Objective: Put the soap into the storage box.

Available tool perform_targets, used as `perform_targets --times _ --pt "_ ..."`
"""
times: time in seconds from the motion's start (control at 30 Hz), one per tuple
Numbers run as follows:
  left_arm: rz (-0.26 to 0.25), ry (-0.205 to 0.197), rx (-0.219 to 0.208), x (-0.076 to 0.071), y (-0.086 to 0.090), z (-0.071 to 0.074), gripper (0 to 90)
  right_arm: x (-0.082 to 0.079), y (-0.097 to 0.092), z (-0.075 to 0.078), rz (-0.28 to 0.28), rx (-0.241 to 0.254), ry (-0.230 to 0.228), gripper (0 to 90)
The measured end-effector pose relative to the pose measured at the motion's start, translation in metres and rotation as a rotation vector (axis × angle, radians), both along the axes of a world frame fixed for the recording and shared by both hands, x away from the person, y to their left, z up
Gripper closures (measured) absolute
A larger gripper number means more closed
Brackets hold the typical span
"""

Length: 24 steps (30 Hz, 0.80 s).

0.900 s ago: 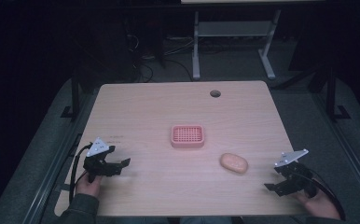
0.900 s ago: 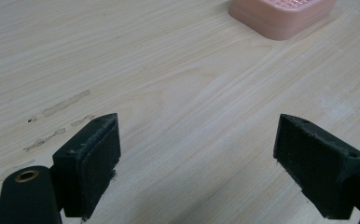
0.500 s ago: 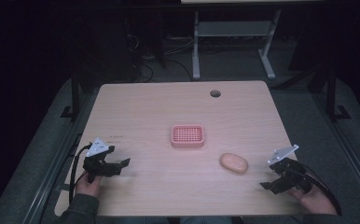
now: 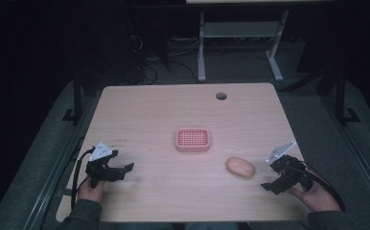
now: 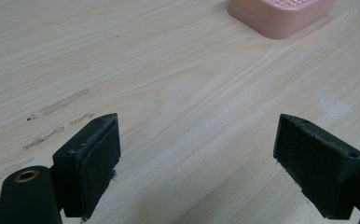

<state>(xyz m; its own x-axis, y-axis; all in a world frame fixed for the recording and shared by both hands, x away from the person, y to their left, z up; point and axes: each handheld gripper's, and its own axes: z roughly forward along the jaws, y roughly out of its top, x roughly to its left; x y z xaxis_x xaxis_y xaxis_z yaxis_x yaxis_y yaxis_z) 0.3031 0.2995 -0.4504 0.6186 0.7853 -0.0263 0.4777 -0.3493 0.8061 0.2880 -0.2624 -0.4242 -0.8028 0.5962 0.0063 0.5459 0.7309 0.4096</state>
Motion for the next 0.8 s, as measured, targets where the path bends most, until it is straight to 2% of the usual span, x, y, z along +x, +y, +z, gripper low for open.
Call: perform_targets --times 0.4,0.8 --pt "-0.002 0.000 -0.003 0.000 0.000 0.000 14.3 0.016 0.030 0.007 0.080 -0.034 0.011 16.4" --pt "0.001 -0.001 -0.005 0.000 0.001 0.001 14.3 0.032 0.055 0.010 0.135 -0.068 0.011 16.8"
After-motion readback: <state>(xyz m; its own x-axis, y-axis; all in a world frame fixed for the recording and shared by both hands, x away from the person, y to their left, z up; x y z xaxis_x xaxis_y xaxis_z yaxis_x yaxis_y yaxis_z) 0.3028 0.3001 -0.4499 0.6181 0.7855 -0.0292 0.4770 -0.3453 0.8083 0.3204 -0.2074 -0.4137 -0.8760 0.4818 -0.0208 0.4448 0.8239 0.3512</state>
